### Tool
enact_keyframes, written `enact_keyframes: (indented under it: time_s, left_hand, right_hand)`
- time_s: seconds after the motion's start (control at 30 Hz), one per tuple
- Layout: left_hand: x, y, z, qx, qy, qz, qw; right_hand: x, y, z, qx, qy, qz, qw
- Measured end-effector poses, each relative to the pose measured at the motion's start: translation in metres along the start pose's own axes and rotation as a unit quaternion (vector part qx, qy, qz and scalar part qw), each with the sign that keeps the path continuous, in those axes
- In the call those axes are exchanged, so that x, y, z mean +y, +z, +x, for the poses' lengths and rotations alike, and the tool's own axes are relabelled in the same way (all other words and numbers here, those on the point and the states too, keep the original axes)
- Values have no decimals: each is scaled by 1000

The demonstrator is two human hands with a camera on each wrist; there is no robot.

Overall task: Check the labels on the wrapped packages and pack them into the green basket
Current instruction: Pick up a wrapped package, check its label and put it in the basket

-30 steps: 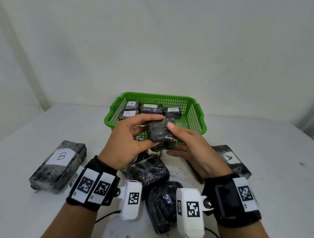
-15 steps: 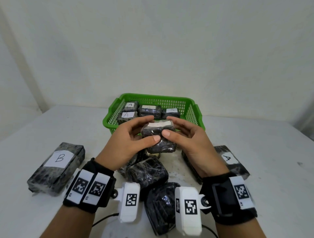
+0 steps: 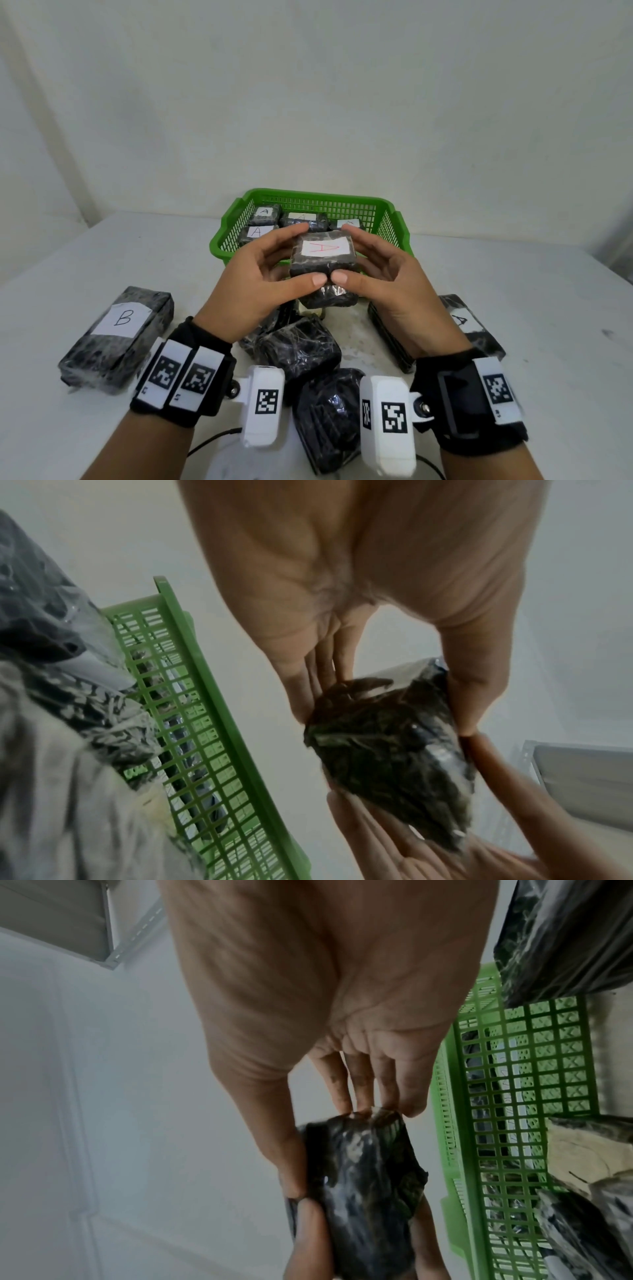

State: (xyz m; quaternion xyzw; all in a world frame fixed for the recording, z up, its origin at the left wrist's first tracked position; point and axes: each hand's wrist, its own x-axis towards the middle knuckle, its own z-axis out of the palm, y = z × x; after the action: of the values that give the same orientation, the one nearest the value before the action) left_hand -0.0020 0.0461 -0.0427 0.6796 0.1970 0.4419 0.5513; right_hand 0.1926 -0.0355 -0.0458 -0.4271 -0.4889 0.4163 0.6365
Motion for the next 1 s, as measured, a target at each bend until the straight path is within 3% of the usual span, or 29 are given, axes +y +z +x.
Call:
enact_keyframes:
  time_s: [0.13, 0.23, 0.47, 0.57, 0.8, 1.0]
  left_hand:
    - [-2, 1, 3, 55, 20, 15, 998]
    - [-4, 1, 3, 52, 18, 28, 998]
    - [2, 3, 5, 59, -45, -8, 997]
    - [1, 2, 7, 53, -64, 34, 996]
    - [8, -1, 17, 181, -68, 15, 981]
    - [33, -27, 32, 159, -106, 101, 976]
  right_hand:
    - [-1, 7, 0, -1, 97, 52, 994]
    - [-8, 9, -1, 5, 128, 73, 989]
    - [-11, 9, 0, 18, 153, 68, 986]
    - [-12, 12, 2, 33, 168, 59, 983]
    - [-15, 30, 19, 77, 177, 59, 979]
    - [-31, 38, 54, 66, 169, 17, 983]
